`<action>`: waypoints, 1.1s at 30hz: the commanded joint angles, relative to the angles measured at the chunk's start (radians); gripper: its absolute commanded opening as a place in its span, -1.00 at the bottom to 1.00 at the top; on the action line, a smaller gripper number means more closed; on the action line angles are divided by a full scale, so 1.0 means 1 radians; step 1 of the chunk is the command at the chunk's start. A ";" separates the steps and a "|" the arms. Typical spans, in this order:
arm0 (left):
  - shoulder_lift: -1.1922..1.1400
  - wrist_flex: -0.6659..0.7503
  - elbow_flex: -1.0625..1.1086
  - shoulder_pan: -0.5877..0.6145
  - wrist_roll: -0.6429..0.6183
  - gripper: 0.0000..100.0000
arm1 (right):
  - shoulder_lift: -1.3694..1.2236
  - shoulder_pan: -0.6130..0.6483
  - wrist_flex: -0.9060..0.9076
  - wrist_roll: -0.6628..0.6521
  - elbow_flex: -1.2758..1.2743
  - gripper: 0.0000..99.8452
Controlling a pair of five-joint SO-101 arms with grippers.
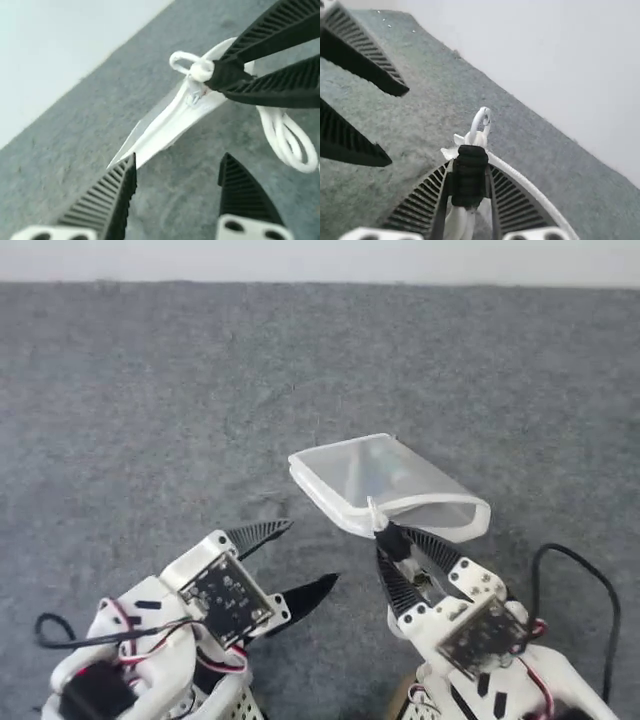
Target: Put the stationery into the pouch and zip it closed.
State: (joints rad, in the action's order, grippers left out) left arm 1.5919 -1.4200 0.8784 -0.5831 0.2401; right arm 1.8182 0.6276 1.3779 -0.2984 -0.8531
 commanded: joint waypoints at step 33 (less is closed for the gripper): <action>0.184 0.069 0.142 -0.095 0.080 -0.44 | 0.001 0.234 0.038 0.064 0.074 -0.99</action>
State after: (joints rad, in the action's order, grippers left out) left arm 1.7729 -1.3464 1.0211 -0.6613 0.3076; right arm 1.8182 0.8439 1.4530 -0.2401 -0.7779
